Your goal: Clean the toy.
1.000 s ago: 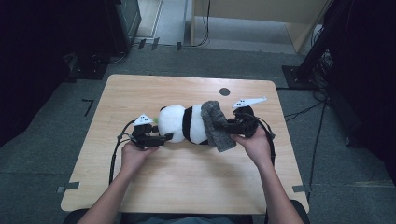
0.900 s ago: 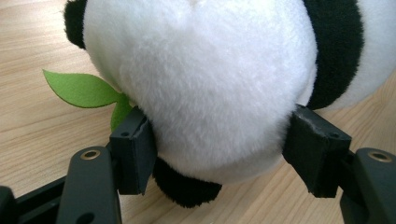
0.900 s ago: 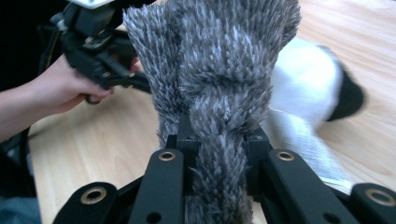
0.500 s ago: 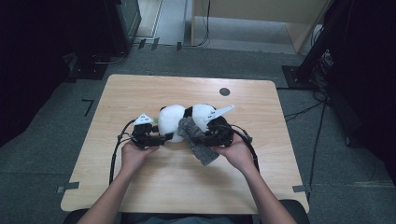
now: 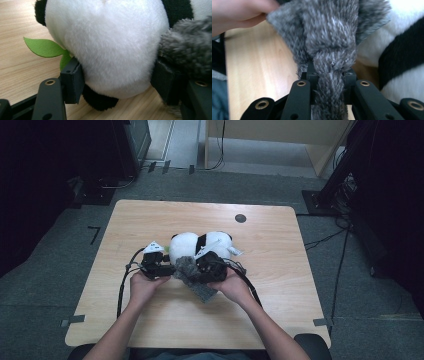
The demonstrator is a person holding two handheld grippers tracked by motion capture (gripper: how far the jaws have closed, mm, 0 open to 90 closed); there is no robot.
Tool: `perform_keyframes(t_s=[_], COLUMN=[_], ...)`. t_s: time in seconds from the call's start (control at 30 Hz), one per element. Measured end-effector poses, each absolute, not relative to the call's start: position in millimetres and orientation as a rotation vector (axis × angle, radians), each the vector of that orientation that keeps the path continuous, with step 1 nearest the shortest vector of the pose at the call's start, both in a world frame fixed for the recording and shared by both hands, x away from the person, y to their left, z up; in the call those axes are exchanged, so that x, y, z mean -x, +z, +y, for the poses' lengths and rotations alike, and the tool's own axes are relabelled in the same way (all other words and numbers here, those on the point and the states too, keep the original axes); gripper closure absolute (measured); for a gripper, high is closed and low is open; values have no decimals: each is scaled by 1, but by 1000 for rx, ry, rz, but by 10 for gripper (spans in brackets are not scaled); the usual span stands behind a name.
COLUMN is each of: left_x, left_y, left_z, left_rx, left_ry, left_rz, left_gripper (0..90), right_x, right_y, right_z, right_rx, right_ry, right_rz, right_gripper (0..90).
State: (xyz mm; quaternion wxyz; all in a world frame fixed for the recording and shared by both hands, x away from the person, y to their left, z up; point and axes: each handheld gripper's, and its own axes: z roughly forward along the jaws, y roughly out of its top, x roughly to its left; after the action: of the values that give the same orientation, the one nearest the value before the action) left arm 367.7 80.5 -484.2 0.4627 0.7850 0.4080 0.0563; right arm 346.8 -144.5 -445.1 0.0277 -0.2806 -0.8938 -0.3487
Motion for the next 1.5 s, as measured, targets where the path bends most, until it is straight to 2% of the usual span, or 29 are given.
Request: perform_keyframes(t_s=[0.17,0.37,1.0,1.5], left_x=[-368,-368,-366,-367], left_y=[-484,-485,-486,-486], left_z=[80,80,82,82], left_rx=[-1930,-1927,-1951,-1949], left_ry=[144,145,153,148], left_rz=[1002,1001,983,986], left_gripper=[334,333,331,331], right_x=[-359,-358,-338,-340], right_y=[-454,-450,-440,-444], right_z=[-146,-160,-234,-282], right_rx=[904,922,1048,1194], right_ry=[-1068,-1067,-1125,-1125], right_rz=[-2751,-2769,-2750,-2735], right_gripper=[751,751,732,731])
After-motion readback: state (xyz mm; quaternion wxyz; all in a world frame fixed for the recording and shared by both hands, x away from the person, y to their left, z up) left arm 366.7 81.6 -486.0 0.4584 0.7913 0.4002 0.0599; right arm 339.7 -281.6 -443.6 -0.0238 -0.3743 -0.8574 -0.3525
